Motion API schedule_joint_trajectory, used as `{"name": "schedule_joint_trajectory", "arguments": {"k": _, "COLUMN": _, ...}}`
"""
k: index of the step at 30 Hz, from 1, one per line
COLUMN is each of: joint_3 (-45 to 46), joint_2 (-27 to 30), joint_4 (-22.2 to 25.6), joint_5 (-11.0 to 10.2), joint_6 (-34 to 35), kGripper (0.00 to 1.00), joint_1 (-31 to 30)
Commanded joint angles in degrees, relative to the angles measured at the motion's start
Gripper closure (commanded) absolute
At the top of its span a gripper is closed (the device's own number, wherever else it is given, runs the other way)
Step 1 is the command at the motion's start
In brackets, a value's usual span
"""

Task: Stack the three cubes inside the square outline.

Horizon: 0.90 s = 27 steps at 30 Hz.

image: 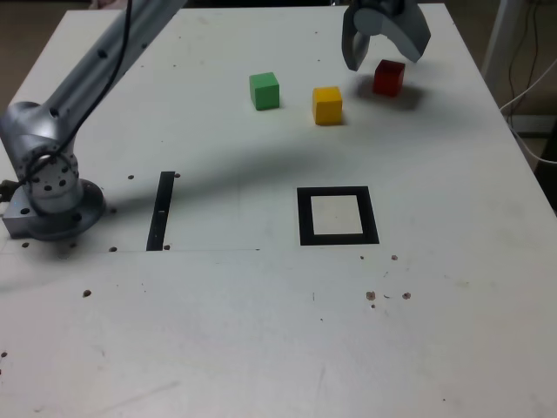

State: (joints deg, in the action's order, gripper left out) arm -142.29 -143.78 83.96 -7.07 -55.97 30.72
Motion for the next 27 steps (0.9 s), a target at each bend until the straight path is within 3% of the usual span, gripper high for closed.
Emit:
{"name": "schedule_joint_trajectory", "arguments": {"k": 1, "joint_3": -0.3, "joint_2": -0.8, "joint_4": -0.3, "joint_5": -0.1, "joint_6": -0.1, "kGripper": 0.02, "joint_1": -0.1}}
{"name": "schedule_joint_trajectory", "arguments": {"k": 17, "joint_3": -2.3, "joint_2": -3.1, "joint_4": 0.9, "joint_5": 0.1, "joint_6": 0.3, "kGripper": 0.06, "joint_1": -1.2}}
{"name": "schedule_joint_trajectory", "arguments": {"k": 27, "joint_3": -3.0, "joint_2": -3.2, "joint_4": 1.2, "joint_5": -0.3, "joint_6": 1.3, "kGripper": 0.24, "joint_1": -1.6}}
